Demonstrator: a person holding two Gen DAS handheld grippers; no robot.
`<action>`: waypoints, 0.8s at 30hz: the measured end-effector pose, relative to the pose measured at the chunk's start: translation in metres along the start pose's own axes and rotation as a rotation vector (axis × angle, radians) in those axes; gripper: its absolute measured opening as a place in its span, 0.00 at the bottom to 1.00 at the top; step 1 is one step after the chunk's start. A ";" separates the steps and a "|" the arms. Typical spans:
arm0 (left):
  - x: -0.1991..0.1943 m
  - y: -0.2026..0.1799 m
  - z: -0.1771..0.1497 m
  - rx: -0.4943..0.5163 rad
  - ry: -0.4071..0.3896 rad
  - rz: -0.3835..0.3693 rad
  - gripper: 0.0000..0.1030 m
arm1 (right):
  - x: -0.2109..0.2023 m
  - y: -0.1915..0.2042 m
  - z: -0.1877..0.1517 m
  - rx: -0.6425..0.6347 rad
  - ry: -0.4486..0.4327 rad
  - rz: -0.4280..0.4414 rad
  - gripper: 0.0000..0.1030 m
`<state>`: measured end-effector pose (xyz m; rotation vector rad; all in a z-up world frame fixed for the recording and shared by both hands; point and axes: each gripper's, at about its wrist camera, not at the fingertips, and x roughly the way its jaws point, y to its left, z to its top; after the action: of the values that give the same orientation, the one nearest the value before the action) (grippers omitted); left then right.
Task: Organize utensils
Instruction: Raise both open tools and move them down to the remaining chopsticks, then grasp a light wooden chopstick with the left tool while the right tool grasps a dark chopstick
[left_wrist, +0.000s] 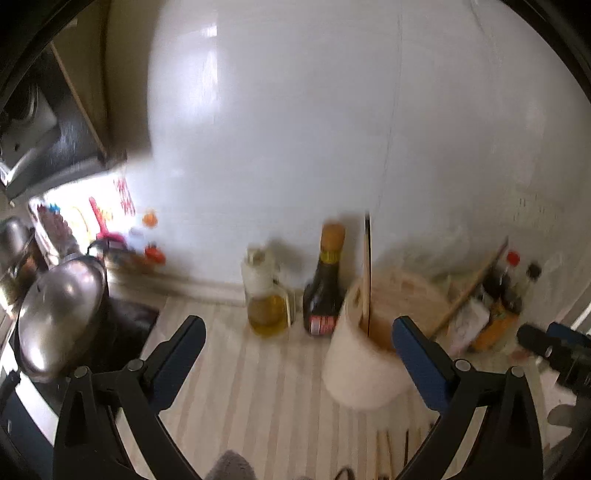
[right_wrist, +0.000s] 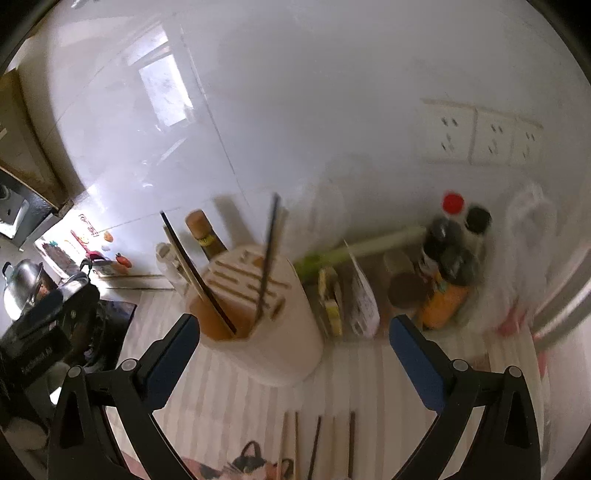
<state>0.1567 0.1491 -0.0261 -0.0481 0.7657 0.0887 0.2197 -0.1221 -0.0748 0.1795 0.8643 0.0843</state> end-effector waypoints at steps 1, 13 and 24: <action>0.003 -0.001 -0.009 0.000 0.027 -0.001 1.00 | 0.001 -0.007 -0.008 0.016 0.020 -0.004 1.00; 0.092 -0.057 -0.143 0.127 0.437 0.050 0.98 | 0.093 -0.095 -0.126 0.102 0.417 -0.113 0.75; 0.140 -0.107 -0.218 0.251 0.664 -0.031 0.37 | 0.138 -0.113 -0.185 0.148 0.582 -0.072 0.36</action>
<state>0.1175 0.0350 -0.2792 0.1578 1.4336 -0.0590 0.1677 -0.1907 -0.3171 0.2684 1.4579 0.0034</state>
